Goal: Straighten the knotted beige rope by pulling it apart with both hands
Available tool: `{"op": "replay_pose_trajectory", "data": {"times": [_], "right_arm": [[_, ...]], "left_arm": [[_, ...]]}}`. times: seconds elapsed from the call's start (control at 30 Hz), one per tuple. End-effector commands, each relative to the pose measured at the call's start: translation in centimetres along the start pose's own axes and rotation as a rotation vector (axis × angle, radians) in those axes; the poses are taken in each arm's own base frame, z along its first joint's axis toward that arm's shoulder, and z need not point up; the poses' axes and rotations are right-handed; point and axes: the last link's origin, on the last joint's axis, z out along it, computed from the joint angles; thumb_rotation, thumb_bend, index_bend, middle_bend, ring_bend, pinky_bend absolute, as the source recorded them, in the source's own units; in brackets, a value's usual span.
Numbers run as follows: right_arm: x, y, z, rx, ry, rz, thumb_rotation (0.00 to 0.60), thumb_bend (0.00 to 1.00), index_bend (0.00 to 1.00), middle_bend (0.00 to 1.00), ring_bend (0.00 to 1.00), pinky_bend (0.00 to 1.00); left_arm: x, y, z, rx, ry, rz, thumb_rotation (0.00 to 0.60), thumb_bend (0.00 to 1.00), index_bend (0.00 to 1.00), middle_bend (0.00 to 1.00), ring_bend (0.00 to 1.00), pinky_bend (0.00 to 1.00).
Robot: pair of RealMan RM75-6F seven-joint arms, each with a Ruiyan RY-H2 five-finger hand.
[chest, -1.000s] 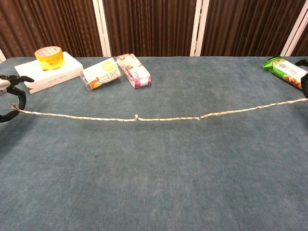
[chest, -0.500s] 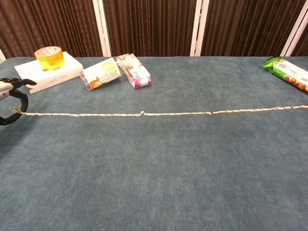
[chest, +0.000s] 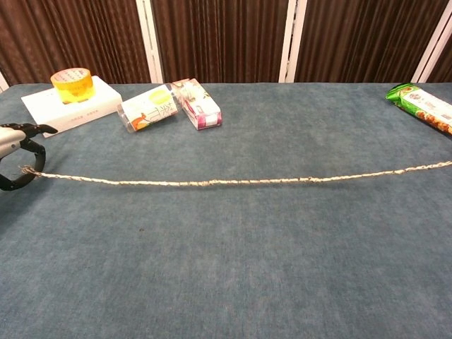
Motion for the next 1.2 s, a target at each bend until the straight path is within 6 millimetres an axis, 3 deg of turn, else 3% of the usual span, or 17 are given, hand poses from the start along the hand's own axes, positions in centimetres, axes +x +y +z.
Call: {"op": "replay_pose_trajectory", "data": {"times": [0.03, 0.53, 0.73, 0.9, 1.2], "right_arm": [[-0.3, -0.1, 0.0, 0.002, -0.006, -0.008, 0.600, 0.54, 0.76, 0.03, 0.00, 0.00], [-1.2, 0.4, 0.3, -0.027, -0.031, -0.026, 0.600, 0.54, 0.75, 0.03, 0.00, 0.00], [-1.5, 0.1, 0.4, -0.020, -0.043, -0.025, 0.600, 0.54, 0.74, 0.03, 0.00, 0.00], [-1.8, -0.1, 0.5, -0.019, -0.047, -0.029, 0.600, 0.54, 0.74, 0.03, 0.00, 0.00], [-2.4, 0.3, 0.5, -0.027, -0.062, -0.043, 0.600, 0.54, 0.64, 0.03, 0.00, 0.00]], "left_arm": [[-0.2, 0.2, 0.2, -0.007, -0.005, 0.001, 0.600, 0.48, 0.55, 0.04, 0.00, 0.10], [-1.0, 0.1, 0.5, 0.001, -0.023, 0.010, 0.600, 0.48, 0.55, 0.04, 0.00, 0.10], [-1.3, 0.2, 0.5, -0.005, -0.031, 0.016, 0.600, 0.47, 0.49, 0.04, 0.00, 0.10], [-1.4, 0.3, 0.5, -0.008, -0.035, 0.014, 0.600, 0.47, 0.49, 0.04, 0.00, 0.10], [-1.8, 0.2, 0.5, -0.003, -0.047, 0.016, 0.600, 0.46, 0.44, 0.04, 0.00, 0.10]]}}
